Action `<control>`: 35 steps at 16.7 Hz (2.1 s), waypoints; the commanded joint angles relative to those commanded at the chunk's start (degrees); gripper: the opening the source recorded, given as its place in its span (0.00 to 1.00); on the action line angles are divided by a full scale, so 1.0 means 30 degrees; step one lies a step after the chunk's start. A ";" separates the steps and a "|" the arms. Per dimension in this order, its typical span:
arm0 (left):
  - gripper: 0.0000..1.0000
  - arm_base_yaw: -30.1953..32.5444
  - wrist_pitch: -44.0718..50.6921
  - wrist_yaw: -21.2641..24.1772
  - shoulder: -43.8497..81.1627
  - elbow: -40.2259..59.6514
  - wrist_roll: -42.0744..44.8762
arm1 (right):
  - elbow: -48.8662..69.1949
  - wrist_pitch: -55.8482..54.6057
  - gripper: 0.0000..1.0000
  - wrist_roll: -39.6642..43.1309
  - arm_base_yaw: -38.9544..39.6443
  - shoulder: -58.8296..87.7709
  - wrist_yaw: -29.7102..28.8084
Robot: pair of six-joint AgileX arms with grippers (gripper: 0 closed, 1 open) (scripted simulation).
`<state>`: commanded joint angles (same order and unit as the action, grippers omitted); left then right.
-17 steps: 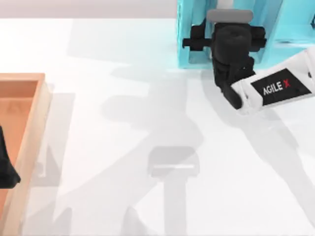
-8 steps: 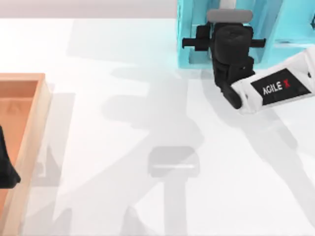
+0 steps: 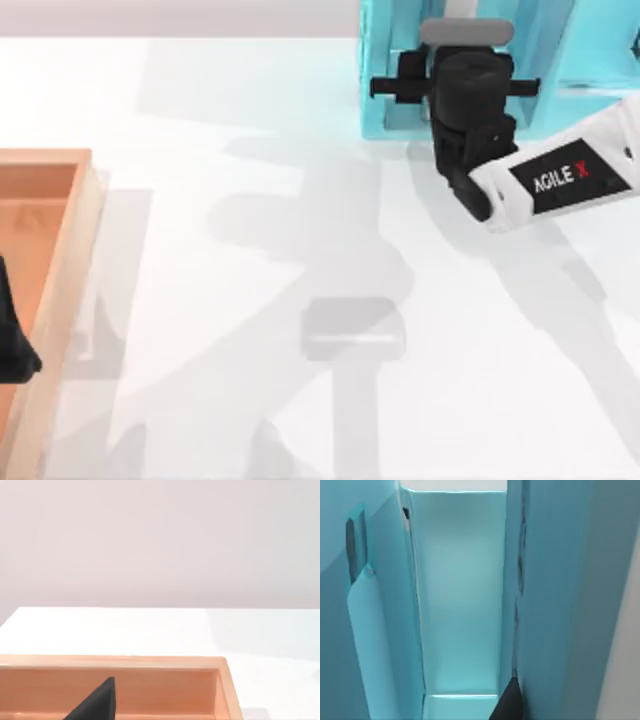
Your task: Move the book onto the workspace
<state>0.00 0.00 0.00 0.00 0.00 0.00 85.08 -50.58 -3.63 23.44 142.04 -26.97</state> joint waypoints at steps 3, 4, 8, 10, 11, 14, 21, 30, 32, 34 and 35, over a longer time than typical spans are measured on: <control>1.00 0.0000 0.0000 0.0000 0.0000 0.0000 0.0000 | 0.0000 0.0000 0.00 0.0000 0.0000 0.0000 0.0000; 1.00 0.0000 0.0000 0.0000 0.0000 0.0000 0.0000 | -0.0027 0.0002 0.00 -0.0019 0.0013 -0.0031 -0.0002; 1.00 0.0000 0.0000 0.0000 0.0000 0.0000 0.0000 | -0.0709 0.0648 0.00 -0.0026 0.0478 -0.1360 -0.0371; 1.00 0.0000 0.0000 0.0000 0.0000 0.0000 0.0000 | -0.1676 0.1572 0.00 -0.0051 0.1041 -0.3240 -0.0876; 1.00 0.0000 0.0000 0.0000 0.0000 0.0000 0.0000 | -0.2289 0.2158 0.00 -0.0079 0.1375 -0.4484 -0.1189; 1.00 0.0000 0.0000 0.0000 0.0000 0.0000 0.0000 | -0.4470 0.4243 0.00 -0.0239 0.2504 -0.9122 -0.2270; 1.00 0.0000 0.0000 0.0000 0.0000 0.0000 0.0000 | -0.9279 0.8841 0.00 -0.0796 0.4890 -1.7930 -0.4574; 1.00 0.0000 0.0000 0.0000 0.0000 0.0000 0.0000 | -0.9839 0.9380 0.00 -0.0673 0.5256 -1.8550 -0.4945; 1.00 0.0000 0.0000 0.0000 0.0000 0.0000 0.0000 | -0.9525 0.9208 0.00 0.0338 0.5770 -1.7873 -0.5296; 1.00 0.0000 0.0000 0.0000 0.0000 0.0000 0.0000 | -0.9117 0.8999 0.00 0.2147 0.6568 -1.6797 -0.5816; 1.00 0.0000 0.0000 0.0000 0.0000 0.0000 0.0000 | -0.8910 0.8896 0.00 0.3340 0.7036 -1.6174 -0.6103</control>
<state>0.00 0.00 0.00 0.00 0.00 0.00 58.35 -23.90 6.39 44.55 93.52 -45.27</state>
